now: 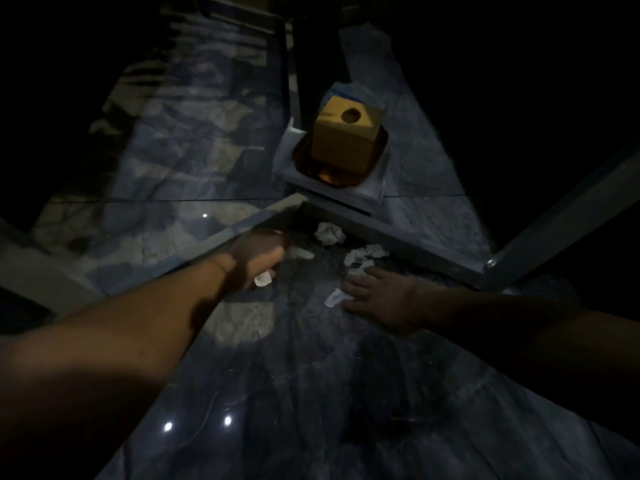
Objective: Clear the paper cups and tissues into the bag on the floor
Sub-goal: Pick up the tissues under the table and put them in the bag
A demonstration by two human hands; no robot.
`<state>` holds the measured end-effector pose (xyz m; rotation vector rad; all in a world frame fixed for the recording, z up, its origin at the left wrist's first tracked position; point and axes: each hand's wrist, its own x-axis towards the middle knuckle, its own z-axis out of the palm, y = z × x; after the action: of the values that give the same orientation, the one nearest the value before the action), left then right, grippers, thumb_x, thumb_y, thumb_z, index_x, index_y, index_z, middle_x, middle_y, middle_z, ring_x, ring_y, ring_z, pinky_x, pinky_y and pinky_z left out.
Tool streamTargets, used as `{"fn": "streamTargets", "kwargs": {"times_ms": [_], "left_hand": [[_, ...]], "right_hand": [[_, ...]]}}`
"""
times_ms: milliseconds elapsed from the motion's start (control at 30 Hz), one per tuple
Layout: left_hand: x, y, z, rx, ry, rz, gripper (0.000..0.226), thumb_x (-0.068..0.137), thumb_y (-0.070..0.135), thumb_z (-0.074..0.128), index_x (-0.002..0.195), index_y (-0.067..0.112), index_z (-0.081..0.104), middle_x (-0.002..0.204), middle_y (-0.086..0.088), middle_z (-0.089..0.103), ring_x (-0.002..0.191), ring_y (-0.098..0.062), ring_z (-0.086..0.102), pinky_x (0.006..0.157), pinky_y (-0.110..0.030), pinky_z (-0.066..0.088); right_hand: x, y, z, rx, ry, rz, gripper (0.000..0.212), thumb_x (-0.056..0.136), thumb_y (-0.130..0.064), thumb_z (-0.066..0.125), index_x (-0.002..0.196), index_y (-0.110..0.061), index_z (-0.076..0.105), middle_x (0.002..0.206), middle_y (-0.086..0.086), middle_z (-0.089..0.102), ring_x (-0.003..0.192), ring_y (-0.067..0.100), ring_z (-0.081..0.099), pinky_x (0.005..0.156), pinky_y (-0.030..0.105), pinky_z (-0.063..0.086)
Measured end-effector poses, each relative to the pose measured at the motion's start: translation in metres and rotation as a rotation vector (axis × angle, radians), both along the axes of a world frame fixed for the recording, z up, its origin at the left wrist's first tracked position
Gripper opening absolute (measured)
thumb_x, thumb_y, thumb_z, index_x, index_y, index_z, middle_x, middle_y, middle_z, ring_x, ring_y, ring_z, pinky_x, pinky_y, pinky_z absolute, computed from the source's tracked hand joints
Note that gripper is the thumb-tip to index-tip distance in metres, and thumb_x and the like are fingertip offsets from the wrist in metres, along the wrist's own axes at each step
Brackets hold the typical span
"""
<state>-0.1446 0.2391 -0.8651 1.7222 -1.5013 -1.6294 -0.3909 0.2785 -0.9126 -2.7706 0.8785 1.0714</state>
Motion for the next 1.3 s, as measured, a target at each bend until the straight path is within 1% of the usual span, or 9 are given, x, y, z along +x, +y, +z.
{"fn": "streamTargets", "kwargs": {"times_ms": [133,267,400,500,633,767,1033,1167,1300], "left_hand": [[-0.003,0.003,0.007,0.219,0.205,0.15,0.025,0.097,0.032,0.047,0.082,0.015,0.058,0.07,-0.006,0.046,0.047,-0.01,0.035,0.034,-0.017,0.029],[-0.007,0.003,0.016,0.412,0.416,0.164,0.028,0.096,0.029,0.049,0.072,0.015,0.049,0.065,-0.002,0.044,0.044,-0.007,0.038,0.03,-0.015,0.028],[-0.016,0.011,0.025,0.443,0.357,0.162,0.017,0.098,0.026,0.049,0.094,0.01,0.053,0.079,-0.005,0.055,0.037,-0.002,0.043,0.028,-0.01,0.03],[-0.016,0.01,0.022,0.39,0.349,0.12,0.022,0.1,0.029,0.043,0.091,0.012,0.052,0.062,0.001,0.046,0.03,-0.001,0.029,0.024,-0.012,0.021],[-0.014,0.004,0.02,0.277,0.289,0.168,0.045,0.096,0.05,0.043,0.075,0.011,0.049,0.042,0.007,0.028,0.029,-0.003,0.019,0.03,-0.01,0.014],[-0.013,-0.003,0.021,0.314,0.359,0.258,0.05,0.092,0.059,0.044,0.066,0.016,0.048,0.053,0.002,0.034,0.036,-0.009,0.028,0.035,-0.013,0.023],[-0.026,-0.002,0.027,0.371,0.513,0.263,0.061,0.093,0.056,0.041,0.119,0.003,0.057,0.097,-0.015,0.063,0.071,-0.024,0.062,0.062,-0.029,0.049],[-0.034,0.0,0.028,0.406,0.583,0.201,0.065,0.087,0.047,0.054,0.137,0.007,0.049,0.117,-0.015,0.055,0.106,-0.028,0.052,0.103,-0.037,0.036],[-0.048,0.006,0.031,0.452,0.617,0.114,0.026,0.089,0.041,0.054,0.087,0.017,0.064,0.072,0.0,0.058,0.064,-0.014,0.056,0.064,-0.028,0.043]], "right_hand": [[-0.002,0.002,0.0,-0.007,0.031,-0.003,0.063,0.094,-0.03,0.043,0.15,-0.021,0.016,0.161,0.012,0.004,0.148,0.03,0.001,0.118,0.052,0.009],[-0.002,0.008,0.001,0.009,0.063,0.008,0.061,0.096,-0.026,0.04,0.15,-0.017,0.014,0.161,0.006,0.007,0.147,0.03,0.003,0.118,0.054,0.01],[-0.001,0.009,-0.003,0.019,0.071,0.018,0.062,0.095,-0.025,0.041,0.15,-0.016,0.015,0.161,0.003,0.01,0.147,0.029,0.008,0.115,0.054,0.019],[-0.004,0.008,-0.002,0.033,0.035,0.036,0.058,0.097,-0.026,0.037,0.15,-0.018,0.016,0.161,0.001,0.01,0.147,0.029,0.008,0.116,0.052,0.018],[-0.009,0.007,0.008,0.031,-0.044,0.056,0.058,0.098,-0.026,0.035,0.151,-0.018,0.012,0.161,0.003,0.007,0.146,0.03,0.011,0.115,0.047,0.022],[-0.016,0.006,0.024,-0.068,-0.209,0.095,0.062,0.095,-0.023,0.036,0.151,-0.015,0.008,0.161,0.006,0.011,0.143,0.031,0.024,0.111,0.045,0.032],[-0.004,0.0,0.064,-0.361,-0.585,0.063,0.068,0.092,-0.029,0.042,0.149,-0.008,0.012,0.157,0.014,0.02,0.143,0.028,0.027,0.113,0.044,0.033],[0.003,-0.001,0.071,-0.372,-0.559,0.079,0.072,0.089,-0.029,0.05,0.149,-0.007,0.016,0.157,0.014,0.022,0.143,0.028,0.028,0.11,0.046,0.035],[0.006,0.003,0.07,-0.359,-0.539,0.133,0.073,0.082,-0.025,0.051,0.147,-0.007,0.024,0.154,0.015,0.029,0.14,0.03,0.033,0.111,0.044,0.036]]}}
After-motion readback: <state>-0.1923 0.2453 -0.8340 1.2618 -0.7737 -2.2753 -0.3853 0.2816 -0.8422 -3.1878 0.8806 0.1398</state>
